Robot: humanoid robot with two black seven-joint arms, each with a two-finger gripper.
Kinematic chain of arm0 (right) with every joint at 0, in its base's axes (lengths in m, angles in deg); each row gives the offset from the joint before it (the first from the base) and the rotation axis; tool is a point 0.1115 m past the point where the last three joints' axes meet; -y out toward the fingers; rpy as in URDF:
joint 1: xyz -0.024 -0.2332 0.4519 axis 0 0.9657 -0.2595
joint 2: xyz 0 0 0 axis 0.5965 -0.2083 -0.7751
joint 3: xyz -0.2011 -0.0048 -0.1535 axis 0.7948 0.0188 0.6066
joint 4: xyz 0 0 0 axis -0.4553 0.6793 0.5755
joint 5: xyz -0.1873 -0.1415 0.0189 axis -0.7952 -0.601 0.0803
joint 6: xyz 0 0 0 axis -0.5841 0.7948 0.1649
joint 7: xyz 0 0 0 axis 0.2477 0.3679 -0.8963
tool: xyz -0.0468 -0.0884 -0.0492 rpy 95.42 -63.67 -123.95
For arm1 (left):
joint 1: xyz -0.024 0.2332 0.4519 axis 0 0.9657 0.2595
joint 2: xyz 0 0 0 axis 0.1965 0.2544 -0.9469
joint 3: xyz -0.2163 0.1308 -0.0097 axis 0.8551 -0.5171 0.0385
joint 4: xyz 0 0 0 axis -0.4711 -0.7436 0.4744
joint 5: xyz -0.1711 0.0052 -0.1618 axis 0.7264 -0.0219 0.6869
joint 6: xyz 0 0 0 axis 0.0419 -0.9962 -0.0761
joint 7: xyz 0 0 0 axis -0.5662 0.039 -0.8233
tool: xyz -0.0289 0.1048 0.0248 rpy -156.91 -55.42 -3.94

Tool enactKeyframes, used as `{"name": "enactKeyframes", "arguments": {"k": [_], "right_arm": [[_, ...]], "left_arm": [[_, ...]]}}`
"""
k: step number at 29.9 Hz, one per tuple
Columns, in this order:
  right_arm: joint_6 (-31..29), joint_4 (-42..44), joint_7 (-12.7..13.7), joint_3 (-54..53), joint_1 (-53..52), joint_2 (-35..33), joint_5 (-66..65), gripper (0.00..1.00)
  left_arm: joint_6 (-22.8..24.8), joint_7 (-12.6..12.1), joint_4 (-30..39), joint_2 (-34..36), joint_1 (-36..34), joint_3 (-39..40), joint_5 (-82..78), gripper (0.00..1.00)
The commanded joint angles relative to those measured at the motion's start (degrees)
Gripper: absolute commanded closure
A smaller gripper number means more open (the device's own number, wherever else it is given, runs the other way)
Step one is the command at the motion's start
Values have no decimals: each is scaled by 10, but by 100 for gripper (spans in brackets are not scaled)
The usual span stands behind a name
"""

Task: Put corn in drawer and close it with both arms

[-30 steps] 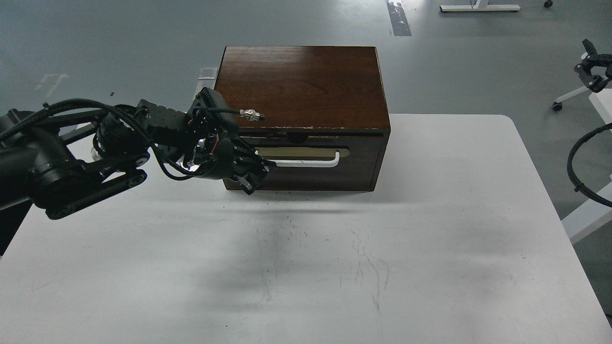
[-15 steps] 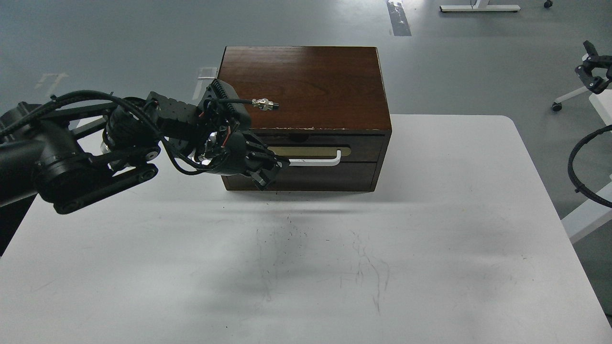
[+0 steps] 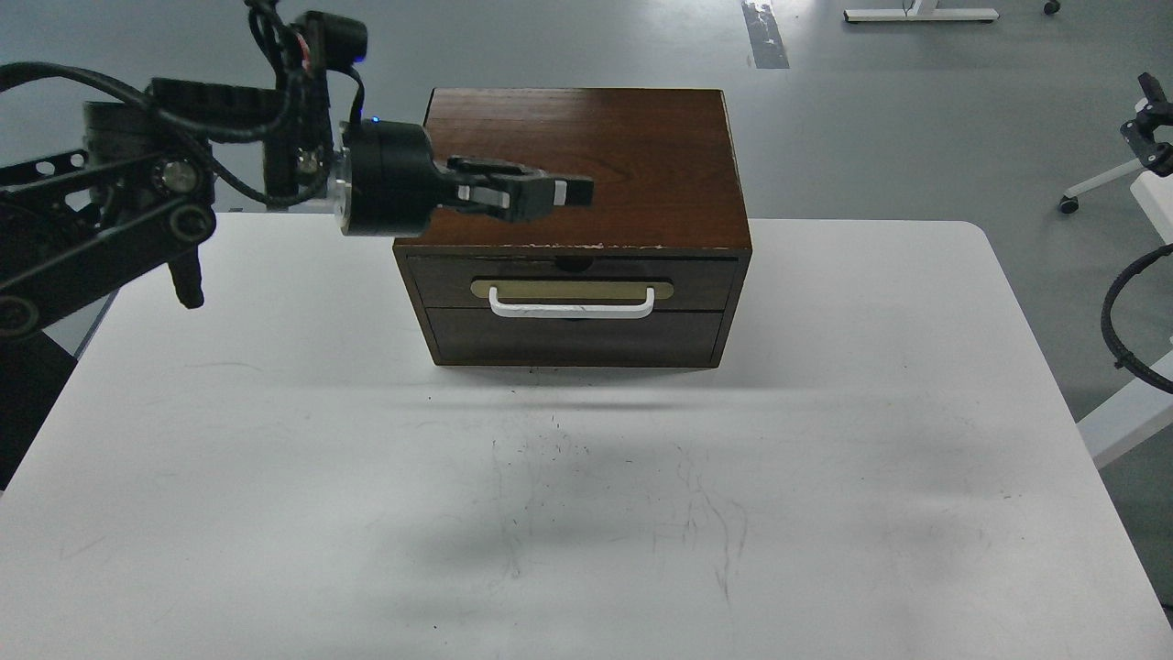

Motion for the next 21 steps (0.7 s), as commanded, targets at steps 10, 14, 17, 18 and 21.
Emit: {"name": "enactKeyframes", "arguments": {"k": [10, 14, 17, 18, 21], "right_arm": [[0, 1, -9, -3, 6, -13, -1, 0], [0, -5, -9, -7, 6, -4, 3, 0], [0, 0, -8, -22, 7, 24, 8, 0], [0, 0, -8, -27, 10, 36, 15, 0], [0, -4, -8, -30, 29, 58, 41, 0]], "left_arm": [[0, -5, -314, 0, 84, 62, 614, 32], [0, -5, -364, -10, 105, 64, 713, 23], [0, -6, -405, -41, 141, 77, 766, 7], [0, -8, -425, -50, 156, 91, 769, 4], [0, -32, -452, -66, 179, 119, 771, 3]]}}
